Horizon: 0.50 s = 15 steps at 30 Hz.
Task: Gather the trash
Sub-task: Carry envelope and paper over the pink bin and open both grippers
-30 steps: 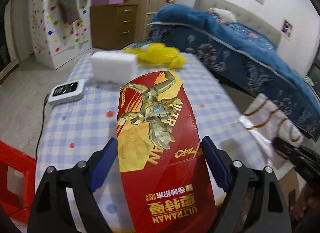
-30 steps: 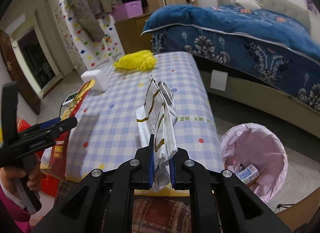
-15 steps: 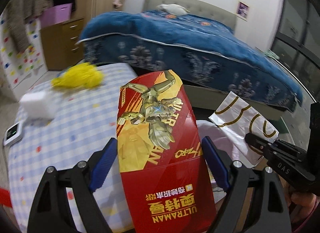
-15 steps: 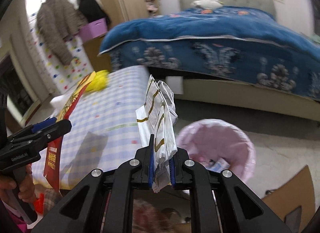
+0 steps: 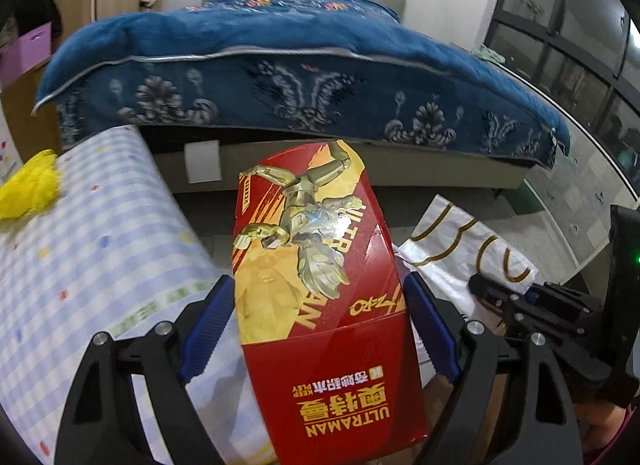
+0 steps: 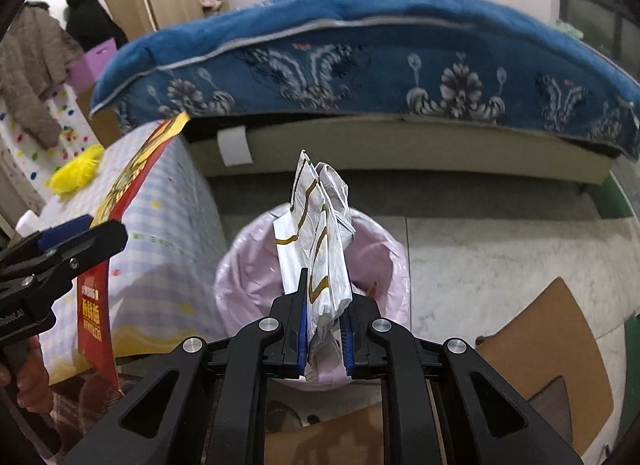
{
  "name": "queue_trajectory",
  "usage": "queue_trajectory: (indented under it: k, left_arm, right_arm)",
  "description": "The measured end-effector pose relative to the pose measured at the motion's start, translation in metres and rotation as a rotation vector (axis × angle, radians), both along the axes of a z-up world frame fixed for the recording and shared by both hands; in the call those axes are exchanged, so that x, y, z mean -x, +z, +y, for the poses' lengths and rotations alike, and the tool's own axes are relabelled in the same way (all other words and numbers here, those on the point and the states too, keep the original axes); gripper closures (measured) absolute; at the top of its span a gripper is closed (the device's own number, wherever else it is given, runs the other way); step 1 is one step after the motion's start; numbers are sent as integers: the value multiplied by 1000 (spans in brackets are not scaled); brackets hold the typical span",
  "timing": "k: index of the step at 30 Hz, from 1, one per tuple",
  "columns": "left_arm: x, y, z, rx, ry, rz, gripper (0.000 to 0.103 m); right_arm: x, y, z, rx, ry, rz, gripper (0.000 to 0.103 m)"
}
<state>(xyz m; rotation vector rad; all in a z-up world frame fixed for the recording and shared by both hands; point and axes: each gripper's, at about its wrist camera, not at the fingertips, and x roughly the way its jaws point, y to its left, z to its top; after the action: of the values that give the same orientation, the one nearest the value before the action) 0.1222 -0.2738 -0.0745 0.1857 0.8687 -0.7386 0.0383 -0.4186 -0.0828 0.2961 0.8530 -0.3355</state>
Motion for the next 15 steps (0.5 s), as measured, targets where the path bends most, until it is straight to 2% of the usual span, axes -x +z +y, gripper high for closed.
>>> queue_trajectory:
  k: [7, 11, 12, 13, 15]
  left_arm:
    - [-21, -16, -27, -8, -20, 24, 19]
    - [-29, -18, -34, -23, -20, 18, 13]
    - [-31, -18, -34, -25, -17, 15, 12]
    - [-33, -18, -34, -25, -9, 12, 12]
    - [-36, -17, -30, -22, 2, 12, 11]
  right_arm:
    - [-23, -26, -19, -51, -15, 43, 89]
    - [-36, -38, -29, -59, -10, 43, 86]
    - [-40, -42, -30, -65, -6, 44, 80]
    - [-43, -45, -32, -67, -6, 50, 65]
    - [-49, -53, -34, -81, -10, 72, 54]
